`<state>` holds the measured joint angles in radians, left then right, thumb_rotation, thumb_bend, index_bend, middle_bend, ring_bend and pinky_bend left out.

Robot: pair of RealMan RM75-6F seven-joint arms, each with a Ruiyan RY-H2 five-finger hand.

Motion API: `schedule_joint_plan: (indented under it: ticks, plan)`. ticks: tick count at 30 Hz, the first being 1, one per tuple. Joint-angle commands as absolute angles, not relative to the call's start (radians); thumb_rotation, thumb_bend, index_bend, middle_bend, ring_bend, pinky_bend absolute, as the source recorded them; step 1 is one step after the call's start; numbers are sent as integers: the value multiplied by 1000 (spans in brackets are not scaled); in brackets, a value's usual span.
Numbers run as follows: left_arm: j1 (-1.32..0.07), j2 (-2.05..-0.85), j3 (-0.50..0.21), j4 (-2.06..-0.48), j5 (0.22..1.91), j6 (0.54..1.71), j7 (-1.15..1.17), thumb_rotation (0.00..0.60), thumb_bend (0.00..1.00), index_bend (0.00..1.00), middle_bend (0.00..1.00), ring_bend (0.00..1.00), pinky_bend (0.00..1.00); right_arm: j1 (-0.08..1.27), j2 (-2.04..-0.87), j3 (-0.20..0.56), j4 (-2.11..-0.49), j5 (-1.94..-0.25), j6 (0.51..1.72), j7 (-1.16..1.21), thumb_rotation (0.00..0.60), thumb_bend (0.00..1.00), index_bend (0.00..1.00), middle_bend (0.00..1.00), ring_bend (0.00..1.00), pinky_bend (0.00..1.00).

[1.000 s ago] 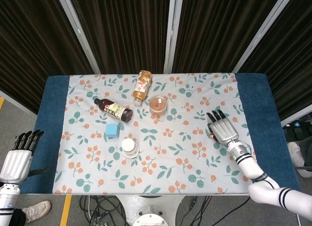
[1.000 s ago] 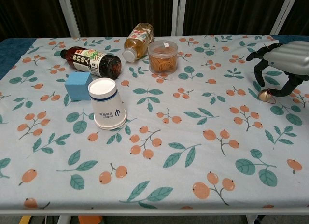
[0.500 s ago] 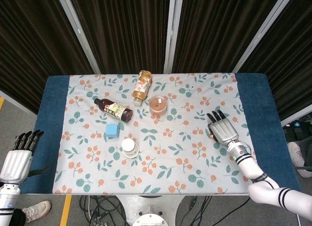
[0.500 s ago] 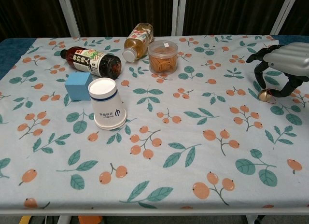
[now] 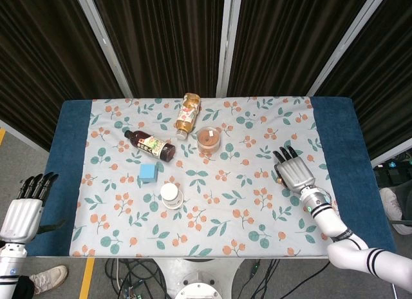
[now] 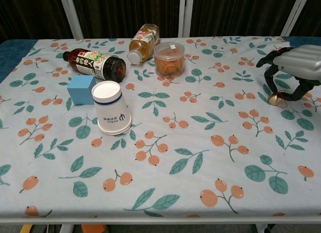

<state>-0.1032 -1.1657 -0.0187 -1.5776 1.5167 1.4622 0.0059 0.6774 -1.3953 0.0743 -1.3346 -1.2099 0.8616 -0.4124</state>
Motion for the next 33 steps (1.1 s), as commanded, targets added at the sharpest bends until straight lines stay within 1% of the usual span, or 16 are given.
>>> schedule_joint_plan:
  ticks: [1,5,9,12,19,21,23,25,27,29,31,33]
  plan:
    - [-103,-1166,-19,-1577,1516,1462,6,600,0,36,49,0,47,677,-1393,76,-1335,-1212,865,-407,600,347,610,138,0,0]
    - [-103,-1165,-19,-1577,1517,1462,5,600,0,36,49,0,47,676,-1385,78,-1341,-1221,873,-396,600,359,632,143,0,0]
    - [-103,-1164,-19,-1578,1515,1462,4,600,0,36,49,0,47,669,-1356,88,-1376,-1242,909,-382,600,360,637,145,0,0]
    - [-103,-1163,-20,-1579,1515,1464,1,600,0,36,49,0,47,656,-1310,105,-1437,-1275,967,-362,600,360,645,151,0,0]
    - [-102,-1157,-23,-1586,1517,1470,2,600,0,36,49,0,47,611,-1138,142,-1659,-1425,1122,-196,600,362,670,169,0,0]
    - [-103,-1157,-23,-1588,1517,1469,3,600,0,36,49,0,47,597,-1104,149,-1679,-1449,1157,-160,600,364,677,174,0,0]
    - [-104,-1156,-22,-1591,1520,1469,4,600,0,36,49,0,47,581,-1103,164,-1632,-1443,1203,-221,600,369,685,181,0,0]
    - [-105,-1156,-22,-1592,1522,1468,5,600,0,36,49,0,47,574,-1126,171,-1577,-1394,1208,-323,600,372,692,190,0,0]
    - [-106,-1156,-23,-1594,1521,1467,7,600,0,36,49,0,47,575,-1144,165,-1573,-1367,1187,-365,600,372,694,191,0,0]
    - [-106,-1157,-24,-1593,1517,1464,9,600,0,36,49,0,47,579,-1151,144,-1625,-1384,1146,-289,600,372,695,191,0,0]
    - [-108,-1159,-23,-1593,1512,1457,11,600,0,36,49,0,47,588,-1133,127,-1681,-1431,1105,-152,600,372,696,192,0,0]
    - [-109,-1159,-22,-1594,1513,1455,15,600,0,36,49,0,47,588,-1143,128,-1631,-1482,1152,-237,600,372,699,196,0,0]
